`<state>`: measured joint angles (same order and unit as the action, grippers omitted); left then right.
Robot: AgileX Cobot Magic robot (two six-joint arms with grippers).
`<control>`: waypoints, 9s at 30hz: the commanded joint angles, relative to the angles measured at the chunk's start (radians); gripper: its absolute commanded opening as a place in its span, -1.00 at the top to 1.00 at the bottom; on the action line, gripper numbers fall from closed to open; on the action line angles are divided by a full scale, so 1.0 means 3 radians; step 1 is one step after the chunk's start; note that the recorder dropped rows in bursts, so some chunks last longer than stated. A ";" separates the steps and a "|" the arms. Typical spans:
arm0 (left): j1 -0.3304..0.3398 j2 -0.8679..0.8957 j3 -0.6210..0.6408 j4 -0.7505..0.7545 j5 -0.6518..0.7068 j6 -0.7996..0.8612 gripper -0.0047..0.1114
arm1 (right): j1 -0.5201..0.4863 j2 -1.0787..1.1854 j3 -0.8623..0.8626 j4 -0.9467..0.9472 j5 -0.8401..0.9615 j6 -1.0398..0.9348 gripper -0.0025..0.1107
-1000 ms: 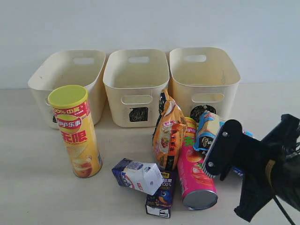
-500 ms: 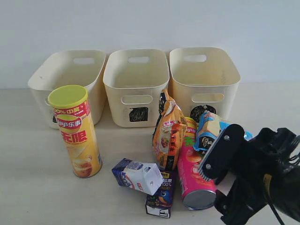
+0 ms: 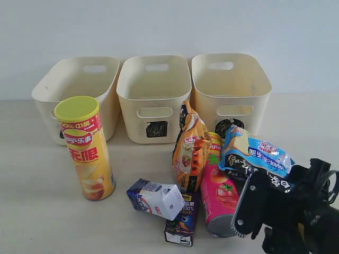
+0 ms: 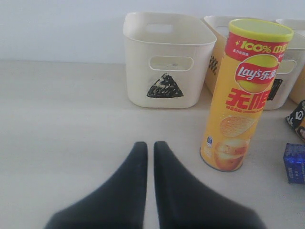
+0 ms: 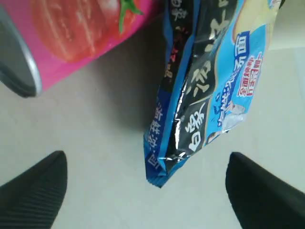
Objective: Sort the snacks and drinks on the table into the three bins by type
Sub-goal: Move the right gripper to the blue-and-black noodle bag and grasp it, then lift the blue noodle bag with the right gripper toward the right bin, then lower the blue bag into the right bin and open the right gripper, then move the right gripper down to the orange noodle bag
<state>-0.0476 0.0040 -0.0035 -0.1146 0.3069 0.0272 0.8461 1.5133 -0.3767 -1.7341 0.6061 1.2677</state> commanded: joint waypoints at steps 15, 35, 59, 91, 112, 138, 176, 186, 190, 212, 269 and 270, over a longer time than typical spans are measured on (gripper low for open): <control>0.0010 -0.0013 0.0012 -0.0016 -0.0037 -0.0040 0.84 | -0.0752 0.0075 -0.0349 -0.0034 -0.0681 0.0171 -0.47; 0.0010 -0.0013 0.0012 -0.0016 -0.0037 -0.0040 0.84 | -0.0770 0.0443 -0.0694 -0.0034 -0.0570 0.0012 -0.47; 0.0010 -0.0013 0.0012 -0.0016 -0.0037 -0.0040 0.84 | -0.0830 0.1176 -0.1243 -0.0034 -0.0241 -0.0181 -0.31; 0.0010 -0.0013 0.0012 -0.0016 -0.0037 -0.0040 0.84 | -0.0830 0.0425 -0.1032 0.0004 -0.0059 -0.0172 0.96; 0.0010 -0.0013 0.0012 -0.0016 -0.0037 -0.0040 0.84 | -0.0883 0.0304 -0.1032 0.0091 0.0182 -0.0104 0.96; 0.0010 -0.0013 0.0012 -0.0016 -0.0037 -0.0040 0.84 | -0.1064 -0.0814 -0.1571 0.0267 -0.1274 0.0297 0.96; 0.0010 -0.0013 0.0012 -0.0016 -0.0037 -0.0040 0.84 | -0.2190 0.1967 -0.4104 0.0420 -0.2629 0.1364 0.51; 0.0010 -0.0013 0.0012 -0.0016 -0.0037 -0.0040 0.84 | -0.2190 0.1974 -0.4104 0.0420 -0.2455 0.1350 -0.47; 0.0010 -0.0013 0.0012 -0.0016 -0.0037 -0.0040 0.84 | -0.2190 0.1931 -0.4104 0.0405 -0.2478 0.1344 -0.48; 0.0010 -0.0013 0.0012 -0.0016 -0.0037 -0.0040 0.84 | -0.2190 0.0804 -0.3471 -0.0034 -0.2611 0.0877 0.96; 0.0010 -0.0013 0.0012 -0.0016 -0.0037 -0.0040 0.84 | -0.1660 -0.0057 -0.2445 0.6950 0.0665 -0.5664 0.22; 0.0010 -0.0013 0.0012 -0.0016 -0.0037 -0.0040 0.84 | -0.1667 -0.0048 -0.2445 0.6949 0.0642 -0.5553 0.01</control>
<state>-0.0476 0.0040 -0.0035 -0.1146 0.3069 0.0272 0.3468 1.4971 -1.1134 0.3484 0.8431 -0.5241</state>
